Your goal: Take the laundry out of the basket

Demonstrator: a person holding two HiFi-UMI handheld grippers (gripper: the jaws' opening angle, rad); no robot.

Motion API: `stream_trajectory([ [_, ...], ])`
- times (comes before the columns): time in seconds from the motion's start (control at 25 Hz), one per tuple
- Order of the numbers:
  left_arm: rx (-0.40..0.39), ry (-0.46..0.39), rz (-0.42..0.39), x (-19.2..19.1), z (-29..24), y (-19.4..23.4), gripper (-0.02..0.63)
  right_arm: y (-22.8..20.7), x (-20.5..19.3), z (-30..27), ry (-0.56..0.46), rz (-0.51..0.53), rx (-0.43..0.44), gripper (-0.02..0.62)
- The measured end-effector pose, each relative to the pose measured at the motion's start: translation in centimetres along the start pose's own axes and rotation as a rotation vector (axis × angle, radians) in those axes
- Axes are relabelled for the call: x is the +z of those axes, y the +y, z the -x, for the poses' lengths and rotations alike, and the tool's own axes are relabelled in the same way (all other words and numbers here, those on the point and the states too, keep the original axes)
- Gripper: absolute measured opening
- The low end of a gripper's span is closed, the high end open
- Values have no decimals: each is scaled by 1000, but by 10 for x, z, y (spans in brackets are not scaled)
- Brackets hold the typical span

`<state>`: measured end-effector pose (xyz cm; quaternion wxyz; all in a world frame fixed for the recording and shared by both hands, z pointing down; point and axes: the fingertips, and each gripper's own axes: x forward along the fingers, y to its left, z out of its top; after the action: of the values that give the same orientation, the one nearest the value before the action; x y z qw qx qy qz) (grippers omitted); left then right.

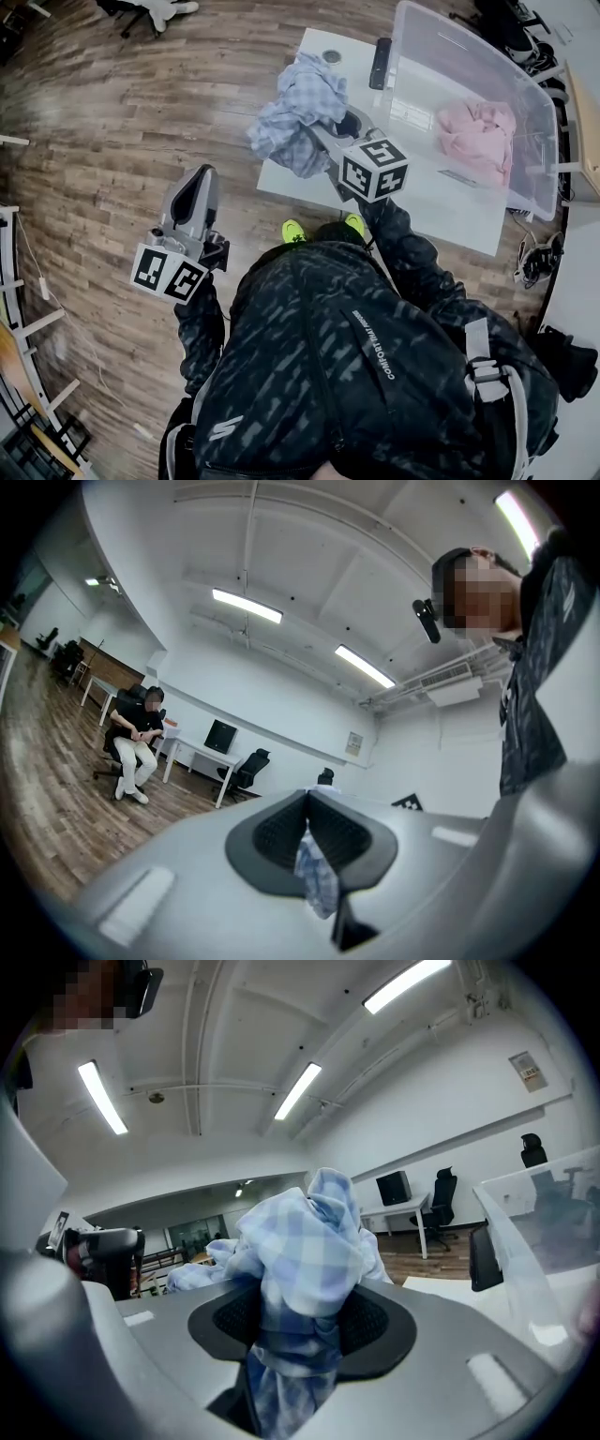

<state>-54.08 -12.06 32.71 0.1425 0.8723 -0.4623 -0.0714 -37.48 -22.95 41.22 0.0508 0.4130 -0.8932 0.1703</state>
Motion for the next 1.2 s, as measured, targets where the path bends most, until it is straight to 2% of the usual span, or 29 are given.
stream_trajectory([
  [0.32,-18,36,27,-15,-12,1,11,-38,-75,-17,142,-26,-89,204],
  [0.68,-4,72,38,-29,-8,-6,11,-85,-161,-31,323,-48,-200,213],
  [1.0,33,73,44,-30,4,1,11,-88,-199,-35,438,4,-196,230],
  [1.2,19,60,42,-26,0,-1,11,-87,-217,-36,499,14,-179,253],
])
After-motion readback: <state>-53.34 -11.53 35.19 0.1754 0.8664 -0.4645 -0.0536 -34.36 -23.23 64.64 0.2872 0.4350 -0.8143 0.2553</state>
